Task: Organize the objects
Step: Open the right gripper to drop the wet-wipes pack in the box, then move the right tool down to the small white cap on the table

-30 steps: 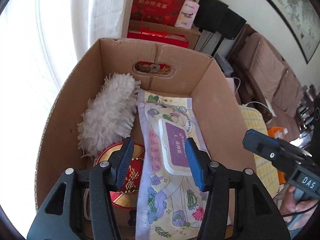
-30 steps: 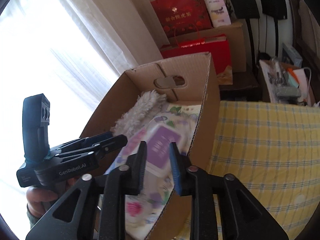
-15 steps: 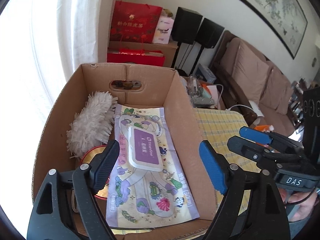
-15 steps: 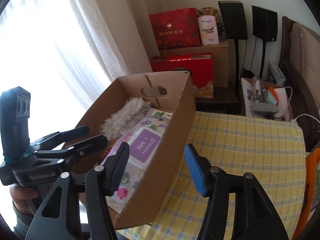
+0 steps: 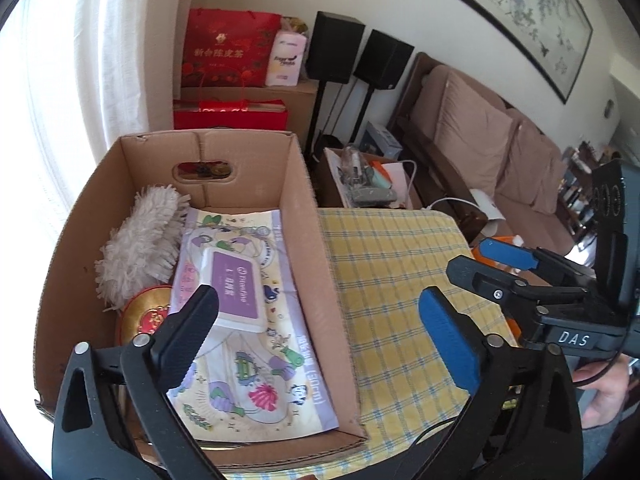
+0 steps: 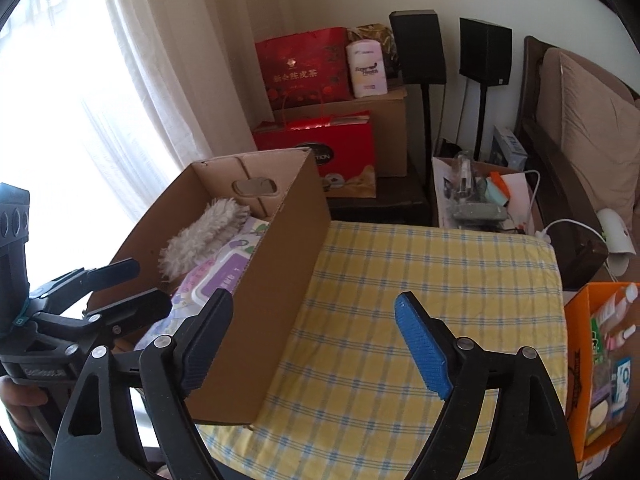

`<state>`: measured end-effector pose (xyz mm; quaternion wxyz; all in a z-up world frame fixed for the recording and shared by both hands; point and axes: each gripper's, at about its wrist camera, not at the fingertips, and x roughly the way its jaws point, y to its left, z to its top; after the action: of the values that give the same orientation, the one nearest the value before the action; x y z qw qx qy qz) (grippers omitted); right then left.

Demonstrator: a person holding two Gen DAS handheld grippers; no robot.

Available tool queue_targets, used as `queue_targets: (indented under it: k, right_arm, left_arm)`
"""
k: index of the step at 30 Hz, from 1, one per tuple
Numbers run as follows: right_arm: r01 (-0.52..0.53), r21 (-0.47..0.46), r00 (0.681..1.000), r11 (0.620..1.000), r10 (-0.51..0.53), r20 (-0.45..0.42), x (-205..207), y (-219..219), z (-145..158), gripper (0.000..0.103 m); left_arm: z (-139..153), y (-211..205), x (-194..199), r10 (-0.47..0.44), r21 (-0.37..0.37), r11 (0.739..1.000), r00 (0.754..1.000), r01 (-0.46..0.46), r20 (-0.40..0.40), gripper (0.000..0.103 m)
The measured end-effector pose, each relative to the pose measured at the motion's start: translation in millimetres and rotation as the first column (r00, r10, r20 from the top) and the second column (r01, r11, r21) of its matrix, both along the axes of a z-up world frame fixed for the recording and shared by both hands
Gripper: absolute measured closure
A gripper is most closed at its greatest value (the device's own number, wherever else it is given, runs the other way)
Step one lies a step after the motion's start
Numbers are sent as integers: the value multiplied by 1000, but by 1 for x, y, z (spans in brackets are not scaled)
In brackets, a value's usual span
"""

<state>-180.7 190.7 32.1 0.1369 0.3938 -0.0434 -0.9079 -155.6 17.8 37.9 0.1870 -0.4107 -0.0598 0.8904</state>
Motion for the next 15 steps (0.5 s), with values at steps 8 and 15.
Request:
queue_targets:
  k: [8, 15]
  right_arm:
    - [40, 49, 999, 998, -41, 5, 12, 32, -5, 17]
    - [106, 71, 994, 992, -108, 18, 23, 76, -15, 17]
  left_arm:
    - [-4, 32, 6, -44, 9, 999, 999, 44, 8, 0]
    - [-11, 61, 14, -76, 11, 997, 997, 76, -1, 0]
